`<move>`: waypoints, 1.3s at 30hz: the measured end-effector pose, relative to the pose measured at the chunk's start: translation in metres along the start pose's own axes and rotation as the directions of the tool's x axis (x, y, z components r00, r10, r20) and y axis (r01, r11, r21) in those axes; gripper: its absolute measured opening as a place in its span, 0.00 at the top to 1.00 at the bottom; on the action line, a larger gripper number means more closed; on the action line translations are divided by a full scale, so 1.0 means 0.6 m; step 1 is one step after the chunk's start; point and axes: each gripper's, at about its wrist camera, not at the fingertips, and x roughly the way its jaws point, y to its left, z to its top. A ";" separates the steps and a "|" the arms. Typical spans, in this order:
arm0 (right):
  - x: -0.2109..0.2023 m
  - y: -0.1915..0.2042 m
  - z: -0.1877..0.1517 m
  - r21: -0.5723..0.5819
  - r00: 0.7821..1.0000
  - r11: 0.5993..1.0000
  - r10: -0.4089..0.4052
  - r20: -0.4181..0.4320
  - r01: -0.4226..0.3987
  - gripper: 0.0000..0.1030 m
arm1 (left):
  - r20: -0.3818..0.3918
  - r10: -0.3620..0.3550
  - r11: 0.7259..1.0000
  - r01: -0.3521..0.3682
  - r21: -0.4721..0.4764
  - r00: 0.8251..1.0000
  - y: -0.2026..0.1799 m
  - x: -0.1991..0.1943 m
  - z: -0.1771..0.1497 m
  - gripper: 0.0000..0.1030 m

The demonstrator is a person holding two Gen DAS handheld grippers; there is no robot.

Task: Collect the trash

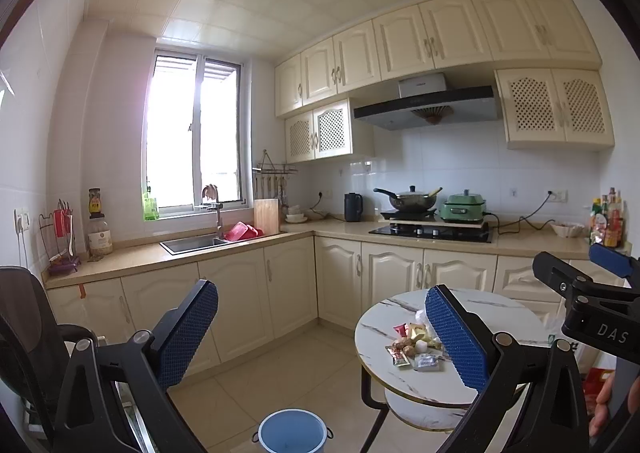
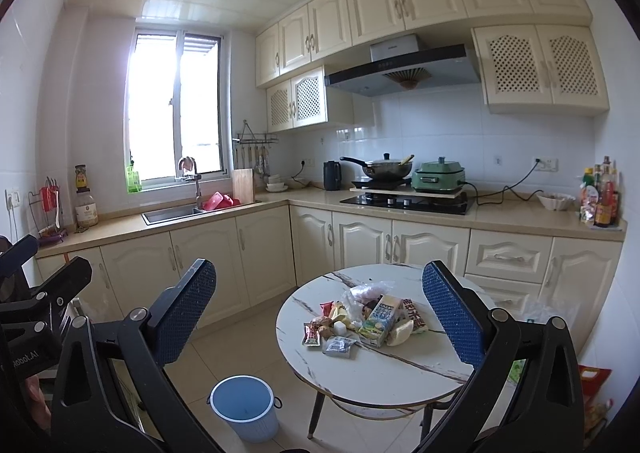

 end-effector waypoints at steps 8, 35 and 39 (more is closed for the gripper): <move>0.006 -0.002 -0.002 -0.002 1.000 1.000 -0.001 -0.013 0.001 0.00 | -0.012 0.005 1.000 -0.005 0.002 1.000 0.003 0.005 0.002 0.01; 0.105 -0.081 -0.060 0.059 0.986 0.992 -0.099 -0.135 0.107 0.00 | -0.175 0.034 0.999 -0.031 0.019 0.984 0.004 0.151 -0.032 0.01; 0.147 -0.132 -0.095 0.089 0.972 0.984 -0.138 -0.192 0.157 0.00 | -0.252 0.034 0.999 -0.031 0.014 0.967 -0.006 0.221 -0.046 0.01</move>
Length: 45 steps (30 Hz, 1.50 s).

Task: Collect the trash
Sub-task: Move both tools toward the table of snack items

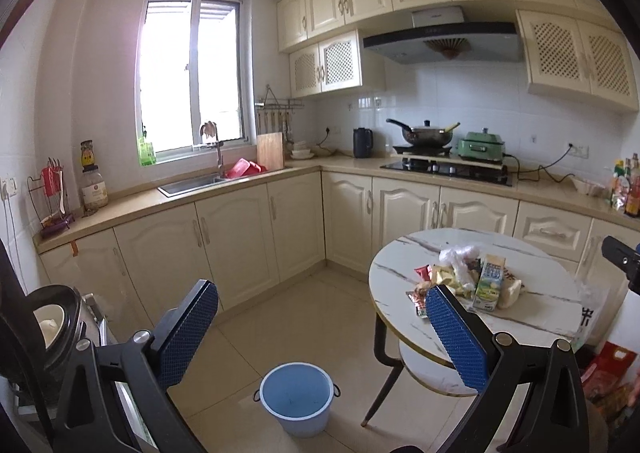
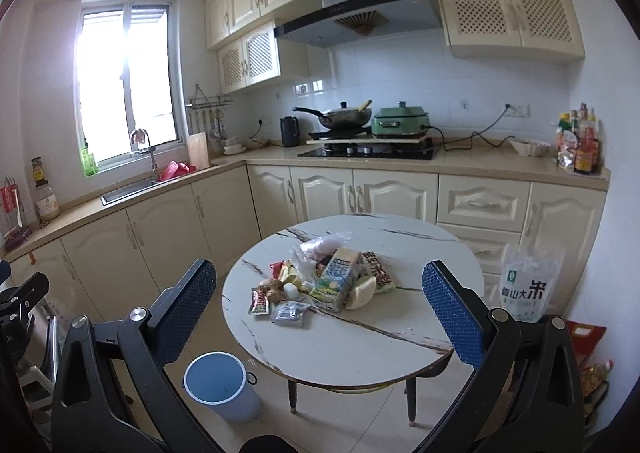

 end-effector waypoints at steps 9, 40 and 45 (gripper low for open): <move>0.107 -0.094 -0.037 0.055 0.988 0.995 -0.081 -0.129 0.089 0.00 | -0.155 -0.030 0.999 0.035 0.027 0.987 -0.045 0.163 0.067 0.01; 0.399 -0.177 -0.085 0.054 0.933 0.989 -0.110 -0.342 0.137 0.00 | -0.455 -0.272 0.946 0.322 0.034 0.848 -0.151 0.765 0.157 0.30; 0.423 -0.177 -0.079 0.053 0.932 0.990 -0.104 -0.348 0.131 0.00 | -0.458 -0.293 0.942 0.335 0.013 0.839 -0.146 0.814 0.165 0.29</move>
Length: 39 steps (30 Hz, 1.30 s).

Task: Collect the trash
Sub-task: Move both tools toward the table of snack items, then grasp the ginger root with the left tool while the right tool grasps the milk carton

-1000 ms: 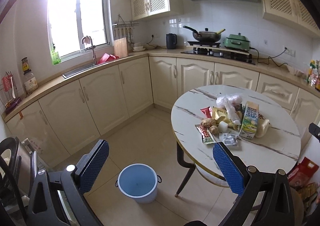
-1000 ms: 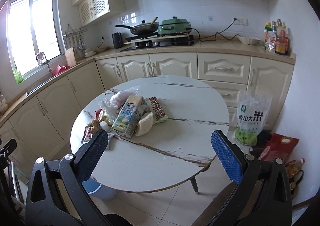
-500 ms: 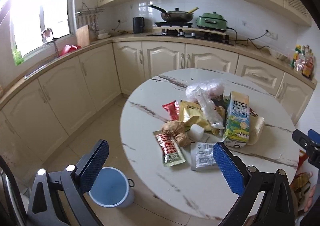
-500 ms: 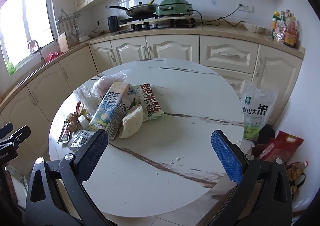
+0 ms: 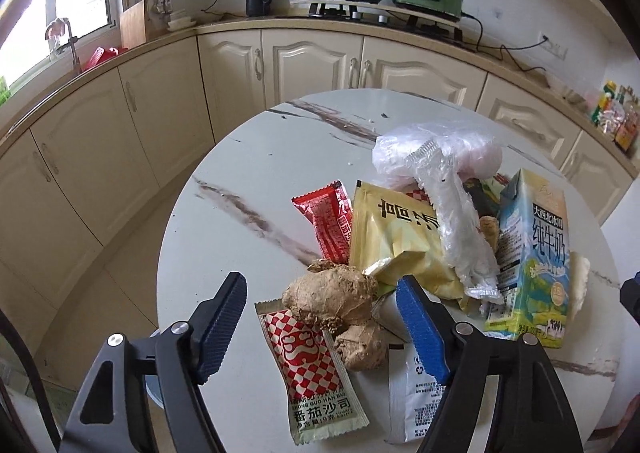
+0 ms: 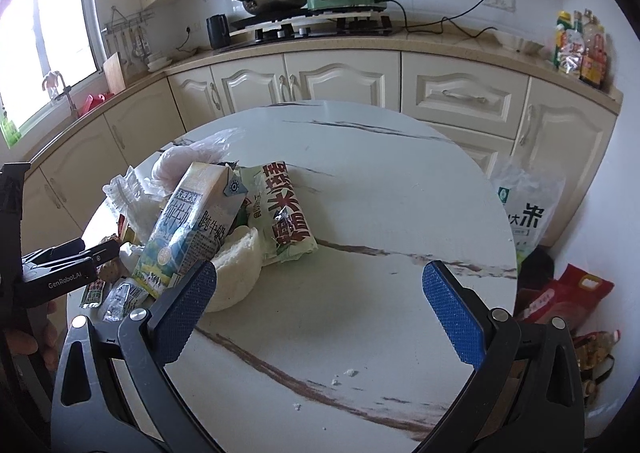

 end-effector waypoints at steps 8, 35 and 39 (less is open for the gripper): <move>0.019 0.035 0.014 -0.033 0.999 0.999 0.032 -0.006 -0.032 0.00 | 0.011 -0.068 0.996 0.068 -0.060 0.998 0.061 0.014 0.010 0.45; 0.110 0.178 0.037 -0.129 0.997 0.991 0.019 -0.078 -0.029 0.03 | 0.152 -0.161 0.987 0.158 0.032 0.975 0.051 -0.111 -0.041 0.56; 0.132 0.179 0.038 -0.122 0.993 0.992 0.025 -0.112 -0.039 0.25 | 0.167 -0.162 0.987 0.158 0.037 0.972 0.059 -0.143 -0.061 0.56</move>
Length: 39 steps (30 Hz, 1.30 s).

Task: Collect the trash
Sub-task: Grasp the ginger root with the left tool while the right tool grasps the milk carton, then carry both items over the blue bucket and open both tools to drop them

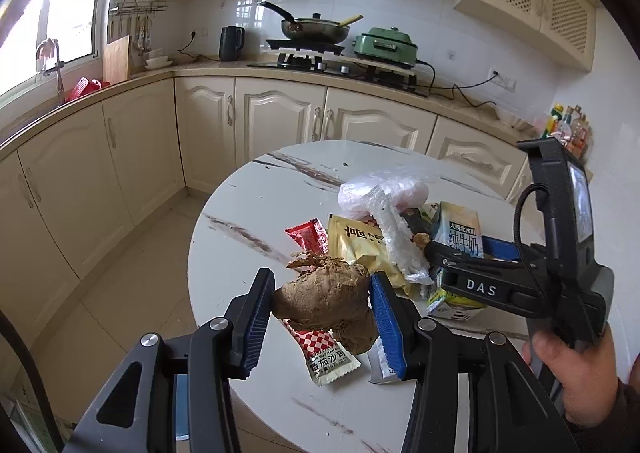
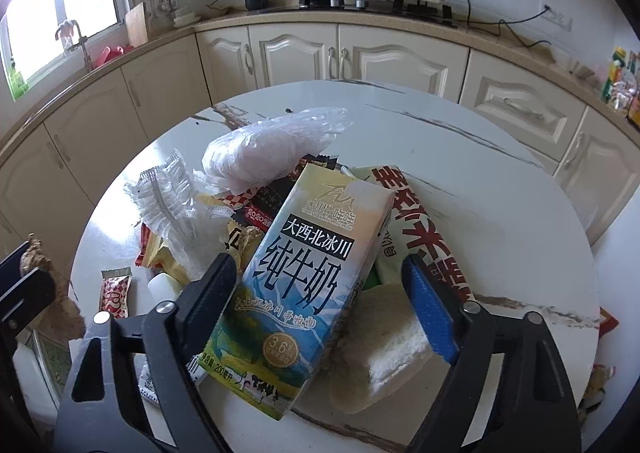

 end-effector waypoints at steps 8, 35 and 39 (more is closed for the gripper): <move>-0.037 -0.035 0.005 0.081 0.993 0.990 0.110 0.031 -0.112 0.53 | 0.027 -0.031 0.999 0.031 -0.014 0.999 0.013 -0.075 -0.018 0.56; -0.166 0.370 -0.002 -0.269 0.854 0.835 0.516 0.075 -0.480 0.56 | 0.049 0.218 0.946 -0.199 -0.254 0.975 0.275 -0.340 -0.172 0.56; -0.079 0.492 -0.045 -0.300 0.830 0.787 0.556 -0.035 -0.539 0.56 | -0.028 0.261 0.917 -0.257 -0.304 0.965 0.355 -0.323 -0.224 0.56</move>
